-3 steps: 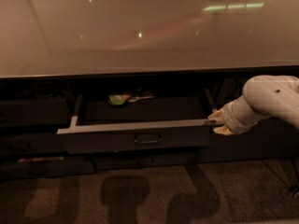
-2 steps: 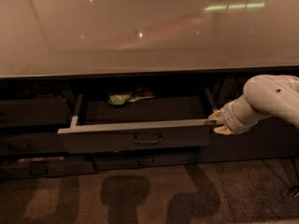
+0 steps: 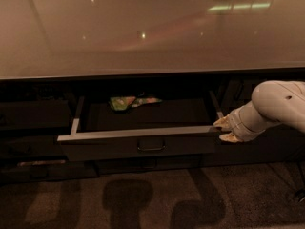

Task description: Open top drawer

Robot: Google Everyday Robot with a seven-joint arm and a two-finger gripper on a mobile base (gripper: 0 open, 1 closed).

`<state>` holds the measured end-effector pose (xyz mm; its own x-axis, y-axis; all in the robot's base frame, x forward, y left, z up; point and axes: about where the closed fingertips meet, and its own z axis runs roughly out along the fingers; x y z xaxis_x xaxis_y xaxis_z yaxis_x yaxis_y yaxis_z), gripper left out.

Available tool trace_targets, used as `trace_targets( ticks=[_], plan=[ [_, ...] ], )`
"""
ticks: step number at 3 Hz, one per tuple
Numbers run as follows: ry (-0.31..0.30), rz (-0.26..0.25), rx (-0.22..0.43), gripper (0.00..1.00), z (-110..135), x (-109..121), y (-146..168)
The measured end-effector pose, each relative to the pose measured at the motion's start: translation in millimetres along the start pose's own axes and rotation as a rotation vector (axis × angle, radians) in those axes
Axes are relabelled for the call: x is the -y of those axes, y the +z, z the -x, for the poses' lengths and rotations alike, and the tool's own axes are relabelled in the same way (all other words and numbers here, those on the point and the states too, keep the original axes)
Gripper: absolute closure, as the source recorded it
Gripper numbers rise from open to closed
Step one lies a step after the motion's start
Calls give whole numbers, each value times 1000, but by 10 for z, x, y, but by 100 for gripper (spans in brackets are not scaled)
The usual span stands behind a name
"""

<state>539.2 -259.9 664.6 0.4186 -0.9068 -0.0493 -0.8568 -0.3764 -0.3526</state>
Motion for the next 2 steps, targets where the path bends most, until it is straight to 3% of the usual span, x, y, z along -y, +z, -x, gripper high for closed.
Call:
trace_targets(
  ticks=[2],
  plan=[
    [8,4,4,100,-19,51,6]
  ],
)
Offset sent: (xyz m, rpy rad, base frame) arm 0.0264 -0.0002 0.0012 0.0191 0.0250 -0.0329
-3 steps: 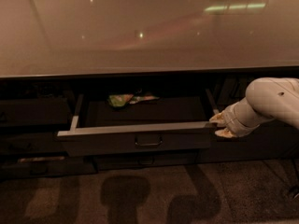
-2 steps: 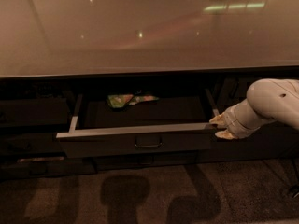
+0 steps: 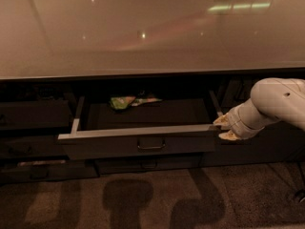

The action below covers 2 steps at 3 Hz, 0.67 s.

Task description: Open top drawer

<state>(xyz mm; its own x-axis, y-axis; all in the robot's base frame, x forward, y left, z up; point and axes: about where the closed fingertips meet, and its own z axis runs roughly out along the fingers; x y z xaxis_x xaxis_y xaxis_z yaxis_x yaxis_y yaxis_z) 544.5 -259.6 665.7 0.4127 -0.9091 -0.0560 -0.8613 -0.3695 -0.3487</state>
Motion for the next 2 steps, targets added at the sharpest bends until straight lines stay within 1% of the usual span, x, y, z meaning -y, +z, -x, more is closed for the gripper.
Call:
trace_targets(
  ticks=[1,2],
  plan=[
    [31,-23,12,100,-75,168,-119],
    [36,-113,-4,100,-45,363,-584]
  ],
)
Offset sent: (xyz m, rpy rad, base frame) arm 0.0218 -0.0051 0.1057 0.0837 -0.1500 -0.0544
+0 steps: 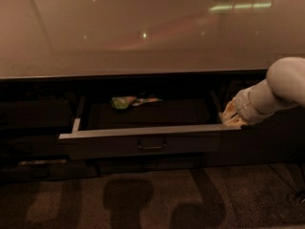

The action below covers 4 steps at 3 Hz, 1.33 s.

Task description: Open top drawer

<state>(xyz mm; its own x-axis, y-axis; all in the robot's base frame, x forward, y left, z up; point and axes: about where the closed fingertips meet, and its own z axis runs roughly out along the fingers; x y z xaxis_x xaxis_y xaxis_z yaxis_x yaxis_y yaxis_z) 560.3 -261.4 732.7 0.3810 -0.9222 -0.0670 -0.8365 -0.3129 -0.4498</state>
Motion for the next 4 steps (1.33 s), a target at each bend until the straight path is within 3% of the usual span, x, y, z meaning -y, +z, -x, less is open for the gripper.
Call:
trace_targets(
  ticks=[1,2,3,4],
  plan=[
    [-32,-77,-55,100,139,161,-490],
    [-32,-77,-55,100,139,161,-490],
    [-1,-62,-60,100,34,175,-425],
    [31,3,-57,100,-123,286,-148]
  ],
)
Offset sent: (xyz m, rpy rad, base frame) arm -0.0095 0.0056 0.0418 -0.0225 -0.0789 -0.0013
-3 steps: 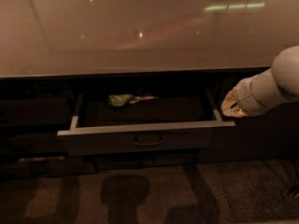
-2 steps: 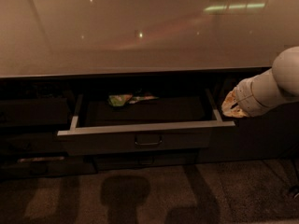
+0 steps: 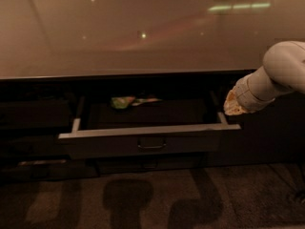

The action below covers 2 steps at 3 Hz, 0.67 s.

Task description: Open top drawer

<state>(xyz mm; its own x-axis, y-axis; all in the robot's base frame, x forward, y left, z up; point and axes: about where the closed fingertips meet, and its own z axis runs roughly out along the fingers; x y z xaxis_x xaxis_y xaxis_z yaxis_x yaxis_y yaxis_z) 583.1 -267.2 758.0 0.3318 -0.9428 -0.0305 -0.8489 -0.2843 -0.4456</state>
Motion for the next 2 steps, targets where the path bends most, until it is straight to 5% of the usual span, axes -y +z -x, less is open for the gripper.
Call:
trace_targets(
  ticks=[2],
  plan=[
    [-167,184,63,100,737,422,805]
  ],
)
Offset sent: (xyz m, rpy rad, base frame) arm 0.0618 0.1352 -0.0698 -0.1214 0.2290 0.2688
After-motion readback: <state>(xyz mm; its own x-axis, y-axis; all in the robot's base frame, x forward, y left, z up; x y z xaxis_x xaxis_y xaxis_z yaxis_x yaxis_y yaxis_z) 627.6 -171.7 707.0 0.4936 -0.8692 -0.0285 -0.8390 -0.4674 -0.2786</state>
